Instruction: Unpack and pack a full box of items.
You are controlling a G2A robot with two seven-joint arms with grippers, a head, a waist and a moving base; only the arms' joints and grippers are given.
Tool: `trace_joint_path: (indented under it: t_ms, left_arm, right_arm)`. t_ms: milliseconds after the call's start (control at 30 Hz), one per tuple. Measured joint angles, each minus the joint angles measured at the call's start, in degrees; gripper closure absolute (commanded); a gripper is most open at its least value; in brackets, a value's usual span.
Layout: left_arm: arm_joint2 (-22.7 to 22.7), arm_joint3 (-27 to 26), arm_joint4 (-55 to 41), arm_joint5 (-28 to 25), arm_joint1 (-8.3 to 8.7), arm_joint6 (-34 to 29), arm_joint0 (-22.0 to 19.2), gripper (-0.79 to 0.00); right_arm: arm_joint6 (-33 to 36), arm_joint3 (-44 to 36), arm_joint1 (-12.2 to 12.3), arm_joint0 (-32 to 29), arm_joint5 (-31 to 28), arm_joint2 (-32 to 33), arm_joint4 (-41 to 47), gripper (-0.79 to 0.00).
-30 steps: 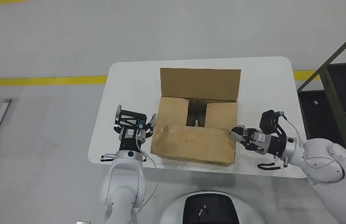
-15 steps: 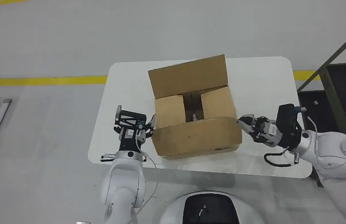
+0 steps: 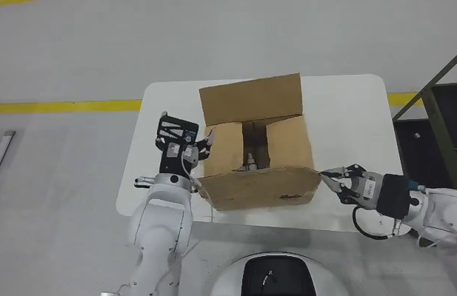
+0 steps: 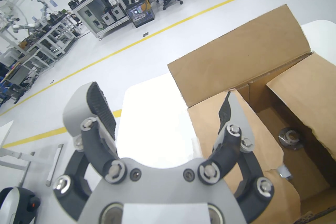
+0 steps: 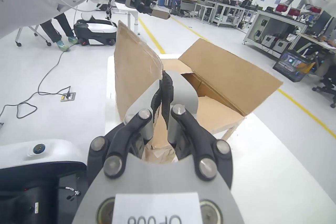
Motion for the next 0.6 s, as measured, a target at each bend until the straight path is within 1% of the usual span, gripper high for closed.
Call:
trace_joint_path:
  t_ms: [133, 300, 400, 567, 600]
  left_arm:
    - [3.6, 2.0, -0.4, -4.8, -0.09, -2.1, -2.4, -0.785]
    - [6.4, 3.6, 1.6, -8.3, -0.04, -2.7, -3.9, -0.785]
    - [7.7, 3.5, 1.8, -10.2, -0.02, -3.5, -4.0, -0.785]
    - [9.3, 2.0, 1.1, -14.2, 0.16, -5.1, -2.9, -0.785]
    - [9.4, 1.8, 0.8, -15.0, 0.21, -5.4, -2.7, -0.785]
  right_arm:
    - [-6.3, 0.5, 0.2, -1.3, 1.4, 0.0, -6.2, 0.000]
    - [-10.3, 0.6, 0.4, -2.5, 2.3, 0.0, -10.5, 0.000]
    - [-11.8, 0.8, 0.6, -2.8, 2.8, 0.1, -11.5, 0.000]
    - [-13.1, 1.1, 0.7, -3.2, 3.5, 0.1, -11.9, 0.000]
    - [-13.3, 1.2, 0.8, -3.3, 3.7, 0.2, -11.8, -0.025]
